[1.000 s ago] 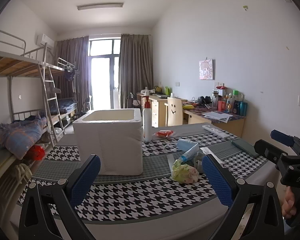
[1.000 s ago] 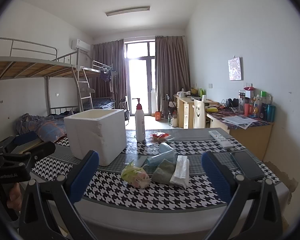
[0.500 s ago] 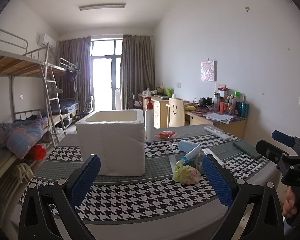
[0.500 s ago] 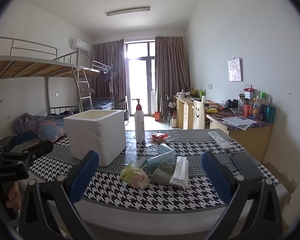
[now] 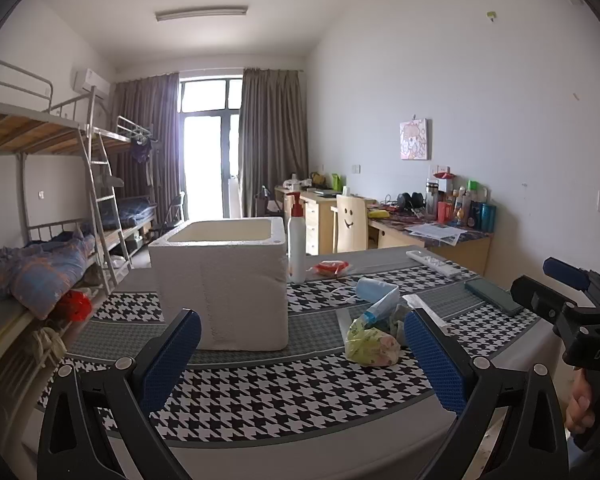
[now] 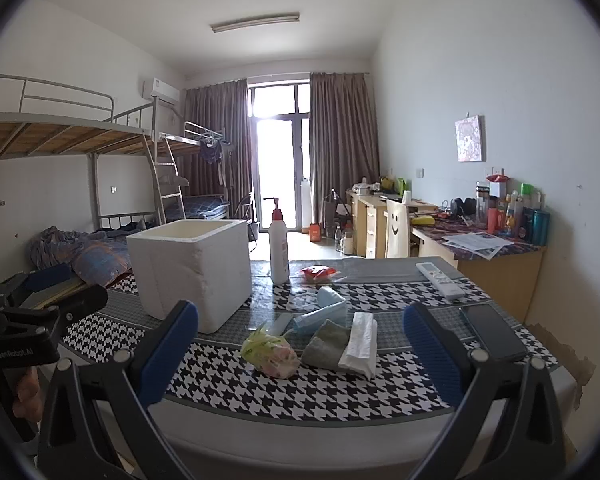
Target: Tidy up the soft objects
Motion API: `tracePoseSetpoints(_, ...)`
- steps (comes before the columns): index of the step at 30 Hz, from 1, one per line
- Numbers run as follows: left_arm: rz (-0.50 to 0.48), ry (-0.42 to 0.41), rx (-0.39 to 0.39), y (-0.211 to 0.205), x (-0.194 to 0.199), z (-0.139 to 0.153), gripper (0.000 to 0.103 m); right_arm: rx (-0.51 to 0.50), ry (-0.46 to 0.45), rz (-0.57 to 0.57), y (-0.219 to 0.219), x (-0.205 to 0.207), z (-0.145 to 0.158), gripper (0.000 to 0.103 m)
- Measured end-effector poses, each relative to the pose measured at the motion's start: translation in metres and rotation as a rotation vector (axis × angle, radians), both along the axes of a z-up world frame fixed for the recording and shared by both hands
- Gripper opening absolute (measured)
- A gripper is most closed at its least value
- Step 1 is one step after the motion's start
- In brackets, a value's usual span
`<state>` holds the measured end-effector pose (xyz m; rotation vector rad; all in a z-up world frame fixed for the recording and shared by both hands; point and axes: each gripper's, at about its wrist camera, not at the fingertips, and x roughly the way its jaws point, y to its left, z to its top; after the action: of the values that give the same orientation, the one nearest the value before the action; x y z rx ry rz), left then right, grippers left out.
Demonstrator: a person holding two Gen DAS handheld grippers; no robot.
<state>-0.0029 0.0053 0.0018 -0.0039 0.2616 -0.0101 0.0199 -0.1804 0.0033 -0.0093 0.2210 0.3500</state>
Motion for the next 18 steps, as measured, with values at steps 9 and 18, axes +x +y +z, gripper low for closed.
tracePoseSetpoints(9, 0.0, 0.001, -0.007, 0.0015, -0.0005, 0.0005, 0.102, 0.001, 0.001, 0.001, -0.0018, -0.0004, 0.0003, 0.103)
tracePoseSetpoints(18, 0.006, 0.0, -0.011, 0.0038, 0.0022, -0.0008, 0.102, -0.018, 0.002, 0.018, 0.0011, 0.0009, -0.0005, 0.103)
